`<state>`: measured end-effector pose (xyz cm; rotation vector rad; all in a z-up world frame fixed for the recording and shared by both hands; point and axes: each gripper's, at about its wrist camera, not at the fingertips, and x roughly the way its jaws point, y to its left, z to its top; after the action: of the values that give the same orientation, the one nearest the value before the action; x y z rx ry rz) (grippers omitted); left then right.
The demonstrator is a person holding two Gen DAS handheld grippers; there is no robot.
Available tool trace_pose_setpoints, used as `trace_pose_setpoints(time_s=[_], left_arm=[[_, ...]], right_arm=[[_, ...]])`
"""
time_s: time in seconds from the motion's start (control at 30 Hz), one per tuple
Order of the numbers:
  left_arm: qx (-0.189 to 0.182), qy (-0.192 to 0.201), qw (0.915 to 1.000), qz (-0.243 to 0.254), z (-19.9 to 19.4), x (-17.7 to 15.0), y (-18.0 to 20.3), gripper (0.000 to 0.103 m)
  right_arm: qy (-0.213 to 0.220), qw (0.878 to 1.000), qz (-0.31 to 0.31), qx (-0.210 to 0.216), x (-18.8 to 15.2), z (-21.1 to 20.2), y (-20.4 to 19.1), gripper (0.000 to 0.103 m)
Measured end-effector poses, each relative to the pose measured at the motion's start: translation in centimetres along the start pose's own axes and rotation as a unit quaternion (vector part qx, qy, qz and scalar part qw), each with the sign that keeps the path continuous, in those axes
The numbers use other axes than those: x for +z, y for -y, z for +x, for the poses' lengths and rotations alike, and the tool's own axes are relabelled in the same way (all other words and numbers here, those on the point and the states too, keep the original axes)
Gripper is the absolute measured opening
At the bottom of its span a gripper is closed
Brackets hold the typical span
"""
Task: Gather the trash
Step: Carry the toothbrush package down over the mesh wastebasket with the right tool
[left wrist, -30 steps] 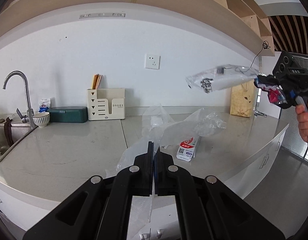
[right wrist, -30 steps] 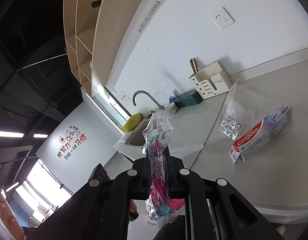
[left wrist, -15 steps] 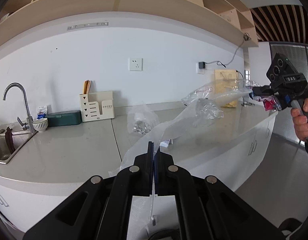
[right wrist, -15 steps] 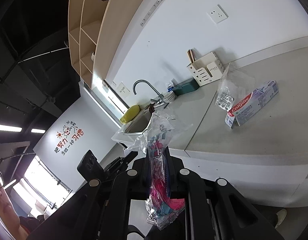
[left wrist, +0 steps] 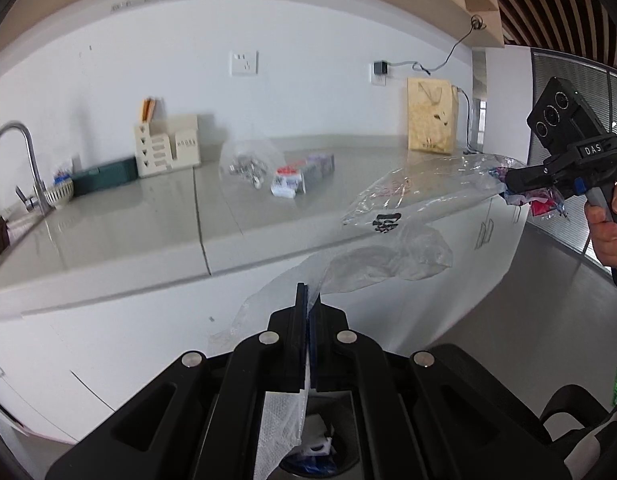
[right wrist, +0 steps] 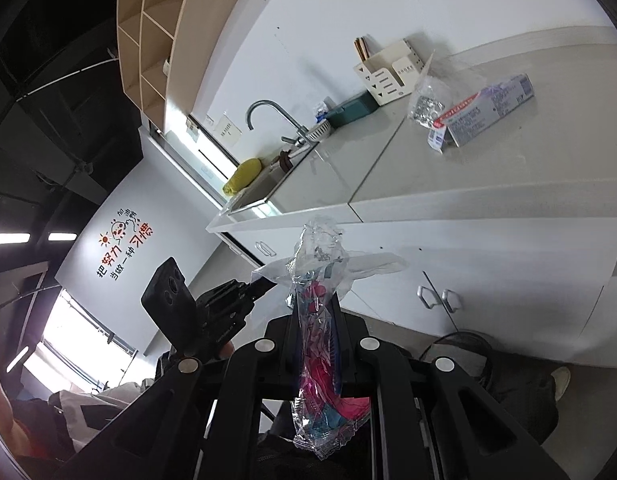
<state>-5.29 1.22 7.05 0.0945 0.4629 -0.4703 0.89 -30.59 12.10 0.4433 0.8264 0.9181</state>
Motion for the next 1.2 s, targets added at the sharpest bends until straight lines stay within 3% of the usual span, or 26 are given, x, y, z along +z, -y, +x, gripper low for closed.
trace_pose_setpoints(time_s=[0.23, 0.43, 0.53, 0.73, 0.87, 1.1, 1.2], left_arm=[[-0.015, -0.081, 0.9963, -0.027, 6.8, -4.6, 0.5, 0.002], [-0.023, -0.162, 0.9849, -0.056, 12.9, -9.4, 0.0, 0.002], [-0.033, -0.189, 0.9779, -0.082, 15.9, -11.9, -0.7, 0.002], [-0.031, -0.282, 0.9501, -0.129, 22.1, -17.3, -1.1, 0.002], [-0.035, -0.344, 0.9229, -0.169, 25.8, -20.6, -1.9, 0.002], [-0.008, -0.403, 0.8967, -0.183, 30.2, -25.2, -2.9, 0.002], [0.003, -0.428, 0.8797, -0.207, 31.7, -27.4, -3.7, 0.002]], right_arm=[[-0.039, 0.998, 0.026, -0.044, -2.7, 4.6, 4.3, 0.015], [-0.073, 0.993, 0.061, -0.073, -5.0, 9.1, 8.6, 0.015], [-0.091, 0.989, 0.097, -0.066, -6.3, 11.7, 11.4, 0.015], [-0.125, 0.975, 0.149, -0.110, -8.8, 16.7, 17.1, 0.015], [-0.152, 0.960, 0.189, -0.138, -10.0, 20.1, 20.5, 0.015], [-0.186, 0.934, 0.236, -0.195, -12.7, 25.1, 25.2, 0.015], [-0.199, 0.925, 0.237, -0.223, -13.7, 26.7, 26.4, 0.015]])
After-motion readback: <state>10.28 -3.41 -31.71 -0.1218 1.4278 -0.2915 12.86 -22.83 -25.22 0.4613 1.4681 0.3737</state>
